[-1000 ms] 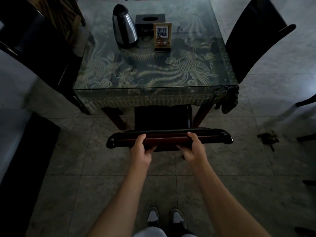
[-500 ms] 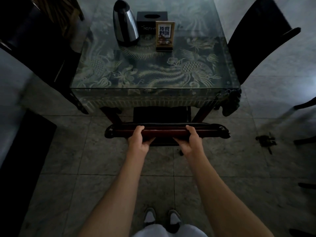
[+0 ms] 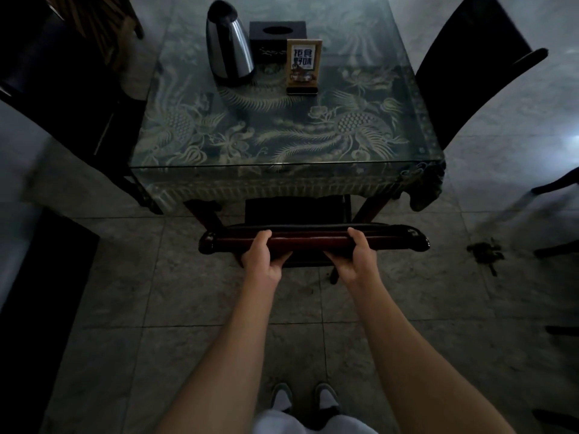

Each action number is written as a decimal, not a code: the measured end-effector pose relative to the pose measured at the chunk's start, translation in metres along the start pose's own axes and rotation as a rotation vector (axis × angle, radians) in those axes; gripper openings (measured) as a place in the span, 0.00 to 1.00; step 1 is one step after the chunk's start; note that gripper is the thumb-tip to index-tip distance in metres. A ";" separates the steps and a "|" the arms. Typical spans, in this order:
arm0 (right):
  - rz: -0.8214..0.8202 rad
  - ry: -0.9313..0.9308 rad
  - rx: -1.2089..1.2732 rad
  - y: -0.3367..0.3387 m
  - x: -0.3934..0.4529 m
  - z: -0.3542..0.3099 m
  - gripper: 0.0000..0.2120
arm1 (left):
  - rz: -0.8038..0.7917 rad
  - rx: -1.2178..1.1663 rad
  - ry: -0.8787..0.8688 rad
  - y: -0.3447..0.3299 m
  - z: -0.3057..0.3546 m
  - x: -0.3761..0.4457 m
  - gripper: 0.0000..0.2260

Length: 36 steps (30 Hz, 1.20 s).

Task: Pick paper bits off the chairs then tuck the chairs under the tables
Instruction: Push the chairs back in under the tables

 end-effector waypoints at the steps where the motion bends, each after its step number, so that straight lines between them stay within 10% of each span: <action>1: 0.000 0.004 -0.005 0.000 0.000 0.000 0.26 | -0.003 0.002 0.005 0.000 -0.001 0.000 0.20; 36: -0.015 -0.024 0.000 0.000 -0.006 0.000 0.24 | -0.005 0.044 -0.026 0.003 -0.003 -0.001 0.09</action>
Point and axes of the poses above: each hand's wrist, its own x-axis towards the middle knuckle, its own y-axis out of the back of the hand, z = x × y, the point moved 2 cm from there along x, towards the middle knuckle, and after that the axes turned 10 degrees about -z, right-handed, at the moved point
